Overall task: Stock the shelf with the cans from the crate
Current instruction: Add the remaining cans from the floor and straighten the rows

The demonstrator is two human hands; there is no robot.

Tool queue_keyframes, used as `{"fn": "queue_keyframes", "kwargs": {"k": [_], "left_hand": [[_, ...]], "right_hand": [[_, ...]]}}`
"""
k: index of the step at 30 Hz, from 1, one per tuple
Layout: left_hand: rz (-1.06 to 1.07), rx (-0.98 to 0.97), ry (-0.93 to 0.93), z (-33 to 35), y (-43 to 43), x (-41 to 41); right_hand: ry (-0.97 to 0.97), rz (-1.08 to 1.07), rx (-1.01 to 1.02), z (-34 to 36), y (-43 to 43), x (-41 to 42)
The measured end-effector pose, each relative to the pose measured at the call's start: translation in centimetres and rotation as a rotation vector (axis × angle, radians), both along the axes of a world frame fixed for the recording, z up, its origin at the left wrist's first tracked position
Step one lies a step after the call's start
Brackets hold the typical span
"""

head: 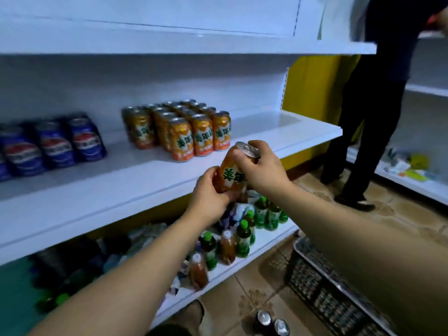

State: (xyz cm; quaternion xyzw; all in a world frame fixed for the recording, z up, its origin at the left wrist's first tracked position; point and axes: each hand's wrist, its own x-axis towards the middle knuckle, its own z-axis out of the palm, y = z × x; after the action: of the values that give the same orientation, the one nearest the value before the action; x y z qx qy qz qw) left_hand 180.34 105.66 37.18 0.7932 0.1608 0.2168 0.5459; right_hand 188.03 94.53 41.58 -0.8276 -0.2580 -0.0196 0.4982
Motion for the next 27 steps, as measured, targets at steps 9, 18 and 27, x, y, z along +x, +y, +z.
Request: {"fn": "queue_keyframes", "kwargs": {"k": [9, 18, 27], "left_hand": [[0.144, 0.283, 0.243, 3.0, 10.3, -7.8], [0.232, 0.781, 0.790, 0.3, 19.1, -8.7], [0.259, 0.785, 0.781, -1.2, 20.5, -7.6]], "right_hand": [[-0.001, 0.322, -0.063, 3.3, 10.7, -5.3], [-0.015, 0.323, -0.142, 1.8, 16.4, -3.1], [-0.546, 0.259, -0.435, 0.0, 18.0, -0.4]]}}
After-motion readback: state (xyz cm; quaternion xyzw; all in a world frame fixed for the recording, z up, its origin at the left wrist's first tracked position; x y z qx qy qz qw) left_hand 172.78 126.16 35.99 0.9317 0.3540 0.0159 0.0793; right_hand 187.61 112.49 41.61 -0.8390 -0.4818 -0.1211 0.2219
